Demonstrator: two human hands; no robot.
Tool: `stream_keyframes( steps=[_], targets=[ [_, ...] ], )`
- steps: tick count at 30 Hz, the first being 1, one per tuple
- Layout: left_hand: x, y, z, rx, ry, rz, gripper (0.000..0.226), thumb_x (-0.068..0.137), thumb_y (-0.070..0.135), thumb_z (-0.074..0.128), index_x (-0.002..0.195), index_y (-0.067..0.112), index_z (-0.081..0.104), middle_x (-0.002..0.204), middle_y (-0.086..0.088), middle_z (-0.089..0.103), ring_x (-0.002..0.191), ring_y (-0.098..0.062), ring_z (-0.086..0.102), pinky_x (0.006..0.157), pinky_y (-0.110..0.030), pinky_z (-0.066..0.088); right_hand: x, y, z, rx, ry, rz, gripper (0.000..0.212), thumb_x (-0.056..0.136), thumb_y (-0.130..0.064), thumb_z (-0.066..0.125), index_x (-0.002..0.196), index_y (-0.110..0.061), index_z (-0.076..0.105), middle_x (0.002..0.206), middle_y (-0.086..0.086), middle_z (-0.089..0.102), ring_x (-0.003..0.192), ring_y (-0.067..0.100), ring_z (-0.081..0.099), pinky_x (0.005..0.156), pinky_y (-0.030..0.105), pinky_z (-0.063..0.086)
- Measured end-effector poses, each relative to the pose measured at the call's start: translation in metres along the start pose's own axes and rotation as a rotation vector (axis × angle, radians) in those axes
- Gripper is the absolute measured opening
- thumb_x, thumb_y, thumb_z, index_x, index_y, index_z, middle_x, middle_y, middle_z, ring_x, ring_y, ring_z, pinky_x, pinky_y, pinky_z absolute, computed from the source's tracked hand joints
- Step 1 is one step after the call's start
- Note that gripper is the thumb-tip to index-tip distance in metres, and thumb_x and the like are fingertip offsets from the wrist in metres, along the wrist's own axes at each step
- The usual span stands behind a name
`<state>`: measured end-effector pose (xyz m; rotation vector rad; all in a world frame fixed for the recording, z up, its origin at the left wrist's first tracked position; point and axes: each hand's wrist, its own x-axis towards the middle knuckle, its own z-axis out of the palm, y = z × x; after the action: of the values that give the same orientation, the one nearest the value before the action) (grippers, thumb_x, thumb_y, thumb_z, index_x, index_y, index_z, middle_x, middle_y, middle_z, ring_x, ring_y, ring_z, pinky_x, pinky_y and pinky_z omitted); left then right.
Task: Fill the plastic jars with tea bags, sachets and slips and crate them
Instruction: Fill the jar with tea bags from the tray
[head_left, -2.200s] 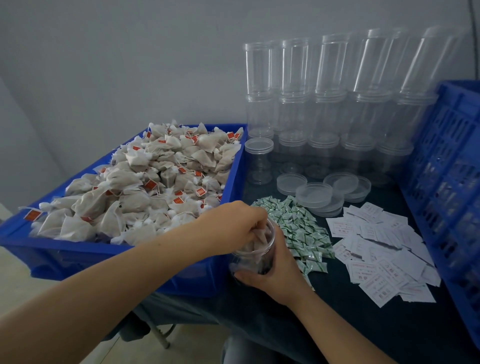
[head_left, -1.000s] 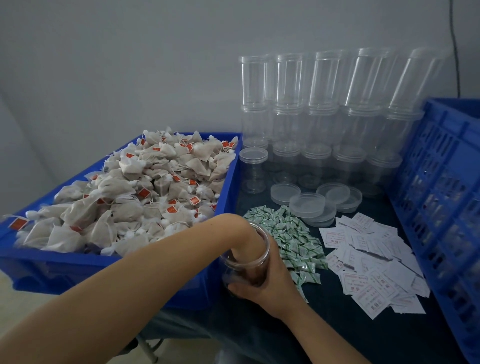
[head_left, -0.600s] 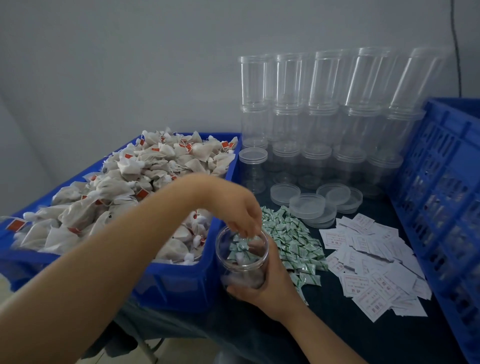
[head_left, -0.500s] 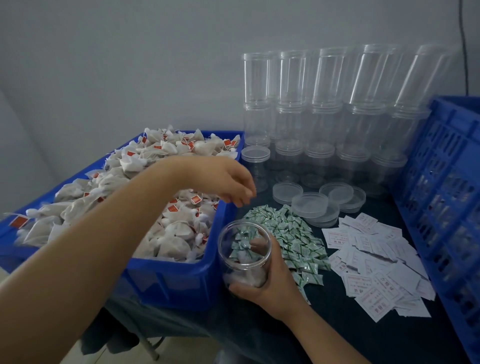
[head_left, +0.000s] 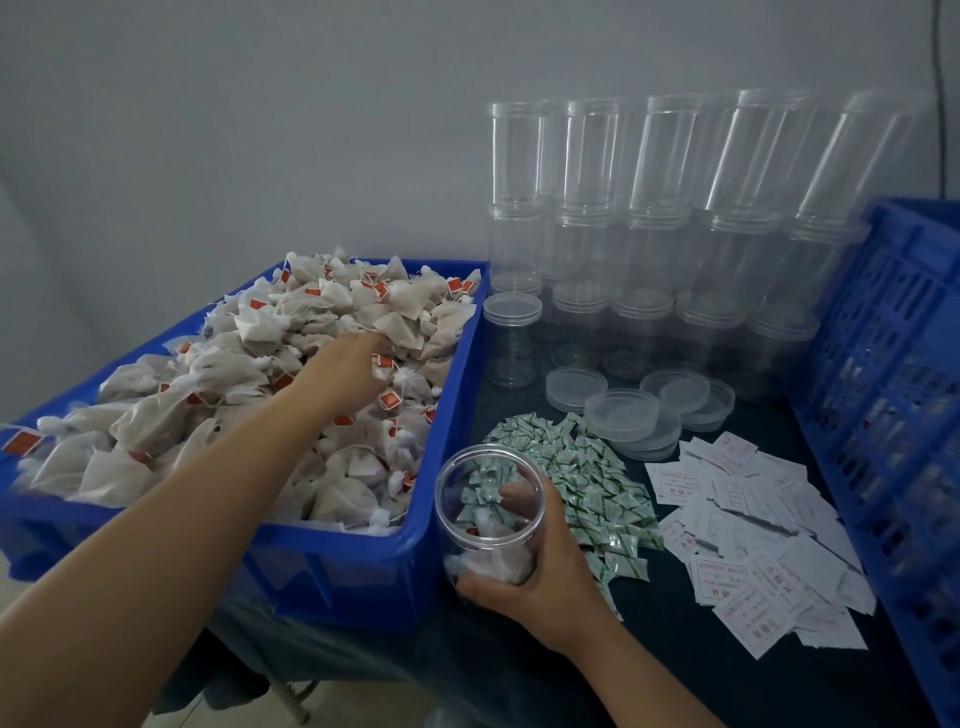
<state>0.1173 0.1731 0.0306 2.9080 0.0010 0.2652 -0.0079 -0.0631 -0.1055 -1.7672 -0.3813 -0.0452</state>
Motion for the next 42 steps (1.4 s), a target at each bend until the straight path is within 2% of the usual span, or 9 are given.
stream_keyframes(
  steps=[3, 7, 15, 21, 24, 28, 32, 38, 42],
  targets=[
    [0.006, -0.011, 0.009, 0.125, -0.062, -0.078, 0.052, 0.090, 0.014, 0.055, 0.140, 0.015, 0.039, 0.138, -0.016, 0.044, 0.125, -0.033, 0.043, 0.100, -0.041, 0.040, 0.000, 0.000, 0.000, 0.001, -0.008, 0.004, 0.105, 0.054, -0.062, 0.092, 0.137, -0.066, 0.027, 0.129, -0.037, 0.045, 0.126, -0.003, 0.051, 0.102, 0.036, 0.052],
    [0.010, -0.019, 0.019, 0.373, -0.096, -0.074, 0.036, 0.095, 0.013, 0.041, 0.131, 0.008, 0.046, 0.136, -0.014, 0.043, 0.128, -0.033, 0.033, 0.101, -0.043, 0.039, 0.000, 0.001, 0.000, 0.005, -0.002, -0.004, 0.106, 0.053, -0.065, 0.091, 0.137, -0.067, 0.026, 0.128, -0.038, 0.045, 0.127, -0.003, 0.050, 0.102, 0.034, 0.051],
    [0.014, -0.011, 0.024, 0.621, 0.020, 0.007, 0.023, 0.094, 0.020, 0.050, 0.115, 0.016, 0.058, 0.123, -0.005, 0.059, 0.123, -0.025, 0.043, 0.097, -0.039, 0.038, 0.001, 0.003, 0.000, 0.001, -0.007, 0.003, 0.107, 0.054, -0.063, 0.092, 0.138, -0.066, 0.026, 0.130, -0.038, 0.045, 0.126, -0.002, 0.052, 0.101, 0.037, 0.053],
    [0.017, -0.009, 0.034, 0.589, -0.002, -0.057, 0.034, 0.094, 0.024, 0.048, 0.127, 0.017, 0.050, 0.133, -0.007, 0.051, 0.127, -0.029, 0.040, 0.101, -0.042, 0.033, 0.000, 0.003, 0.000, -0.037, 0.002, 0.001, 0.106, 0.054, -0.060, 0.092, 0.136, -0.068, 0.025, 0.129, -0.038, 0.044, 0.125, -0.008, 0.048, 0.100, 0.032, 0.051],
    [0.017, -0.011, 0.037, 0.593, 0.006, -0.072, 0.032, 0.093, 0.025, 0.048, 0.124, 0.018, 0.054, 0.131, -0.006, 0.052, 0.126, -0.029, 0.040, 0.101, -0.043, 0.032, 0.000, 0.004, 0.000, -0.043, 0.011, 0.000, 0.107, 0.054, -0.063, 0.091, 0.138, -0.065, 0.026, 0.130, -0.036, 0.045, 0.126, -0.004, 0.050, 0.101, 0.035, 0.051],
    [0.015, -0.014, 0.034, 0.586, 0.069, -0.018, 0.033, 0.089, 0.027, 0.059, 0.120, 0.017, 0.057, 0.129, -0.007, 0.050, 0.123, -0.028, 0.042, 0.100, -0.043, 0.036, 0.000, 0.004, 0.000, -0.040, 0.009, 0.002, 0.105, 0.054, -0.064, 0.090, 0.138, -0.064, 0.027, 0.130, -0.036, 0.044, 0.126, -0.004, 0.050, 0.101, 0.035, 0.052],
    [0.014, -0.014, 0.032, 0.423, -0.015, -0.009, 0.028, 0.088, 0.024, 0.062, 0.113, 0.014, 0.054, 0.118, -0.007, 0.055, 0.107, -0.026, 0.055, 0.086, -0.039, 0.051, 0.000, 0.004, 0.000, -0.040, 0.011, 0.002, 0.107, 0.054, -0.063, 0.091, 0.139, -0.064, 0.026, 0.130, -0.035, 0.045, 0.126, -0.006, 0.049, 0.099, 0.033, 0.052],
    [0.011, -0.008, 0.023, 0.277, -0.100, 0.000, 0.022, 0.083, 0.038, 0.062, 0.093, 0.020, 0.053, 0.093, 0.000, 0.060, 0.086, -0.019, 0.056, 0.078, -0.038, 0.053, 0.001, 0.003, 0.001, -0.045, 0.013, -0.001, 0.107, 0.055, -0.062, 0.091, 0.140, -0.065, 0.025, 0.130, -0.036, 0.044, 0.126, -0.005, 0.049, 0.099, 0.030, 0.052],
    [0.008, -0.003, 0.013, 0.316, -0.115, 0.030, 0.016, 0.085, 0.035, 0.061, 0.082, 0.020, 0.057, 0.082, 0.002, 0.057, 0.078, -0.016, 0.055, 0.073, -0.034, 0.051, 0.001, 0.004, 0.001, -0.047, 0.014, 0.011, 0.109, 0.053, -0.067, 0.090, 0.140, -0.065, 0.024, 0.131, -0.036, 0.044, 0.125, -0.003, 0.051, 0.100, 0.037, 0.053]
  ],
)
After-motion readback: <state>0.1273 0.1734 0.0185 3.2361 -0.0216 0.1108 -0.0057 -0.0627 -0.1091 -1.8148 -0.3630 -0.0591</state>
